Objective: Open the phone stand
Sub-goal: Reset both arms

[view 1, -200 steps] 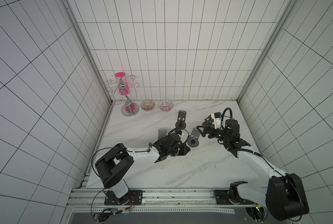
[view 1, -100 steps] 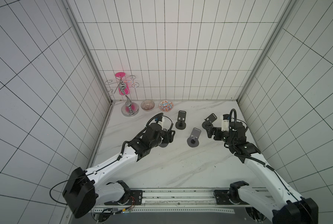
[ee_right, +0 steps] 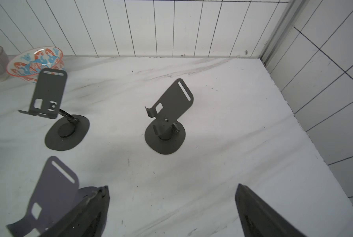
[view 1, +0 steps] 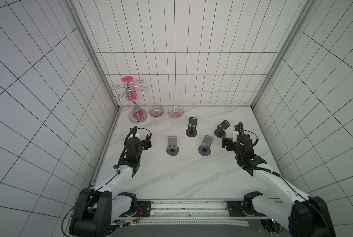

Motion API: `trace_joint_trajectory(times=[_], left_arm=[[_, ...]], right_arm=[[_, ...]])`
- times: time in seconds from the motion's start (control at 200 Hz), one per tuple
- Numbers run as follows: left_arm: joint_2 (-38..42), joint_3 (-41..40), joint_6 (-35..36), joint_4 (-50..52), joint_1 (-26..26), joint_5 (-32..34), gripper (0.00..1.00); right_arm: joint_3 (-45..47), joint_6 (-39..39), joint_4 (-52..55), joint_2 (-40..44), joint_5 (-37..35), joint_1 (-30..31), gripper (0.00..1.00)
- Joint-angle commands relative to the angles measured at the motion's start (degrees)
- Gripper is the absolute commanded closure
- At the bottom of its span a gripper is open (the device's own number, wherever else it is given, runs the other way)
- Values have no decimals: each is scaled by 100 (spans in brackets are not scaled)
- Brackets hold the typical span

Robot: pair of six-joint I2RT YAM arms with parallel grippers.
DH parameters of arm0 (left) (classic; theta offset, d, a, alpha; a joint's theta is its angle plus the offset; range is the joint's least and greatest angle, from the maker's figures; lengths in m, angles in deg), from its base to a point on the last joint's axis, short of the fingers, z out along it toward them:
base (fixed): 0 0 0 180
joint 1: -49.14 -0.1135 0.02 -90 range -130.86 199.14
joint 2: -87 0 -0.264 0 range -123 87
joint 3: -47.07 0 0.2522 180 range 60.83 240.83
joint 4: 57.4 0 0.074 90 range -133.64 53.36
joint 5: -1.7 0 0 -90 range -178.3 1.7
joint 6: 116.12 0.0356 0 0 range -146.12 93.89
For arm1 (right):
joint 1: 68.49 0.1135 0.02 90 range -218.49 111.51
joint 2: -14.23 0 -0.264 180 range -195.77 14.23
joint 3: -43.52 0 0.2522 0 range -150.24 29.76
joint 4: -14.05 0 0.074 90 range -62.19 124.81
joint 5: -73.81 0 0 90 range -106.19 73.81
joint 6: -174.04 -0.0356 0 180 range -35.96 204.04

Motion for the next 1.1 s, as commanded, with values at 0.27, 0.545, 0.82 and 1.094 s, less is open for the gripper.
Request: trace_joint_trajectory(times=[0.27, 0.545, 0.82, 1.094], left_arm=[[-1571, -500, 1295, -3457, 114, -132, 3], [-2118, -209, 1033, -3355, 9, 94, 3], [-2181, -189, 925, -3431, -53, 210, 2], [-2168, -158, 929, -3370, -14, 293, 2]], right_arm=[[966, 167, -2663, -887, 17, -1220, 1], [854, 54, -4752, -2848, 1197, -1732, 1], [419, 368, -3863, -2827, 1516, -1606, 1], [385, 361, -3715, -2787, 1540, -1613, 1]])
